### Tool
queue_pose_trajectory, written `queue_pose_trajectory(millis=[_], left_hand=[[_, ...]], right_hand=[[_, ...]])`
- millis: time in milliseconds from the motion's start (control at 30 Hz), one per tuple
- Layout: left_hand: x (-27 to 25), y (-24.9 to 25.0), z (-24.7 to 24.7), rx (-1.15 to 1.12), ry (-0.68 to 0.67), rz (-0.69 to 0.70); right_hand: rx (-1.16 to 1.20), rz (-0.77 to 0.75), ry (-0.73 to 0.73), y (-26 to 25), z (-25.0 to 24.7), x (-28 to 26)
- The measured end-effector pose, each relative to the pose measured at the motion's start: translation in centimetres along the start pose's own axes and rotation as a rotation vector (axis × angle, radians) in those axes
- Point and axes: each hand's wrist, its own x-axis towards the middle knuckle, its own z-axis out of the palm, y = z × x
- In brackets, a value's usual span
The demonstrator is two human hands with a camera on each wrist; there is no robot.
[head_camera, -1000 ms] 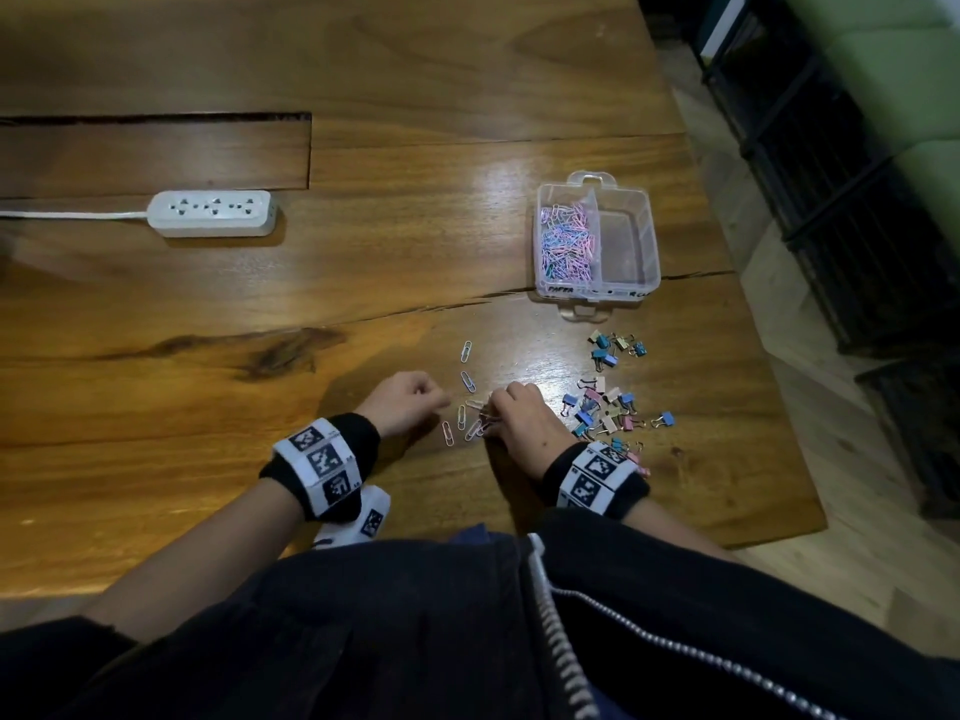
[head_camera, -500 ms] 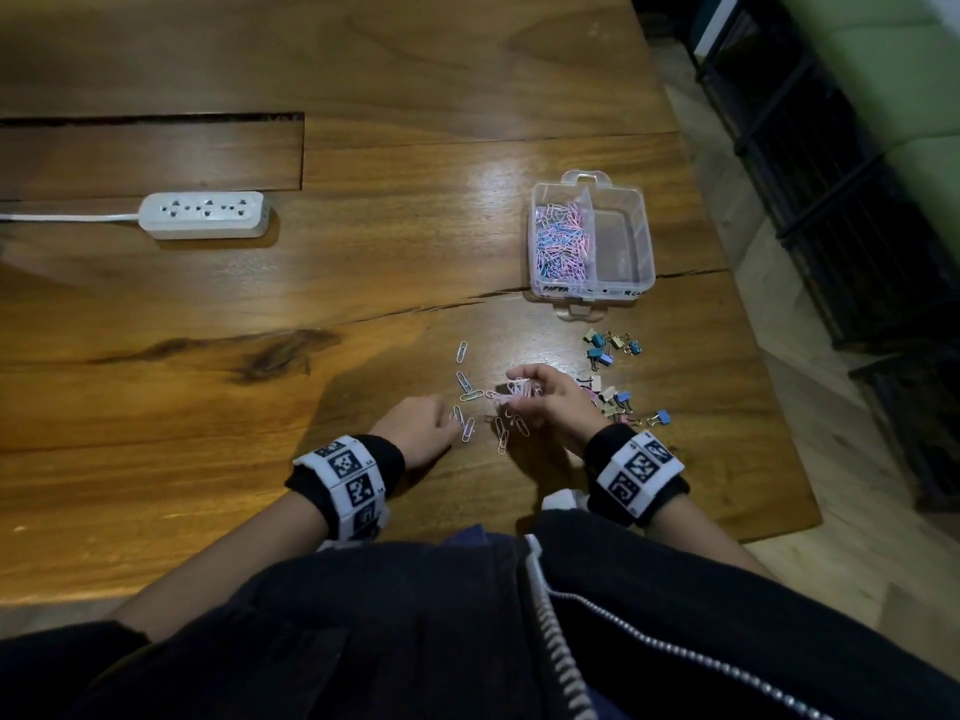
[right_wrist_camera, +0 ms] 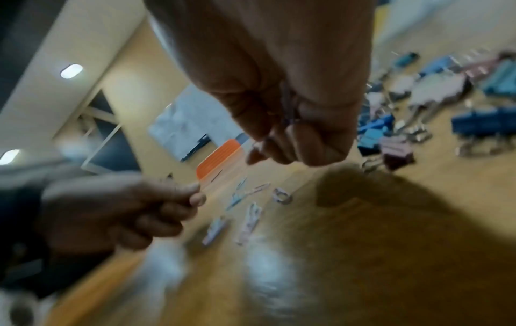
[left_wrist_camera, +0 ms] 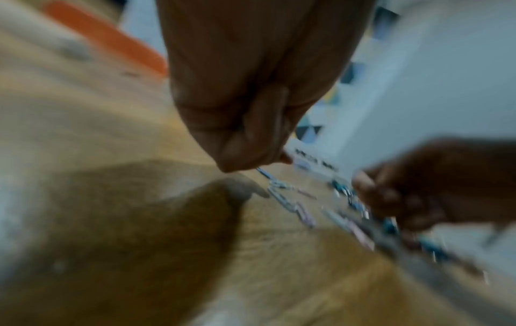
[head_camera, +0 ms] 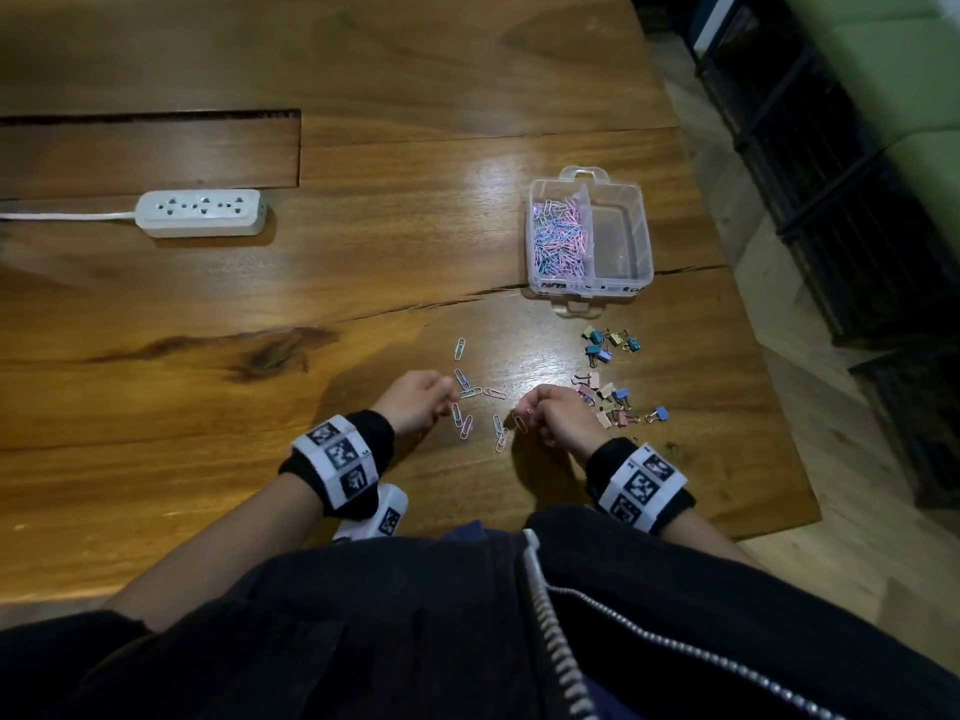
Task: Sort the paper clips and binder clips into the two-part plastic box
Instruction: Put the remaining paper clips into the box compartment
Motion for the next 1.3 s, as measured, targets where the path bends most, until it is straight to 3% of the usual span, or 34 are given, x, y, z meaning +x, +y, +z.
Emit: queue_pose_trajectory(millis=[100, 167, 367, 533, 633, 733, 800, 933, 1000, 1067, 1133, 1300], left_hand=[[-0.8, 0.1, 0.9, 0.729, 0.141, 0.051], [-1.1, 0.1, 1.6, 0.968, 0.155, 0.032], [-0.3, -0.5, 2.8, 1.034, 0.137, 0.142], [-0.2, -0.2, 2.3, 1.03, 0.079, 0.165], [0.2, 0.2, 1.9, 0.771, 0.046, 0.175], [0.5, 0.6, 1.4, -0.001, 0.075, 0.069], [0.8, 1.0, 0.7, -0.38, 0.085, 0.019], [1.9, 1.4, -0.1, -0.525, 0.047, -0.028], [2.1, 1.5, 0.1, -0.357, 0.038, -0.056], [2.3, 1.2, 0.3, 0.043, 0.116, 0.034], [2.3, 1.1, 0.2, 0.349, 0.145, 0.159], [2.5, 1.2, 0.1, 0.93, 0.144, 0.285]], right_hand=[[-0.447, -0.177, 0.18, 0.5, 0.7, -0.3], [-0.509, -0.21, 0.234, 0.6, 0.8, -0.4], [-0.779, -0.211, 0.27, 0.4, 0.9, -0.5], [-0.883, -0.194, 0.202, 0.5, 1.1, -0.5], [-0.844, -0.168, 0.176, 0.6, 1.3, -0.3], [-0.813, -0.143, 0.135, 0.7, 1.3, -0.1], [-0.794, -0.133, 0.111, 0.6, 1.2, -0.1], [-0.492, -0.184, 0.06, -0.2, 0.5, -0.1], [-0.089, -0.143, -0.003, -0.6, -0.4, -0.1], [0.28, -0.079, -0.123, -0.9, -1.3, -0.1], [0.425, -0.069, -0.209, -1.0, -2.1, -0.1], [0.573, -0.02, -0.33, -0.7, -2.3, 0.2]])
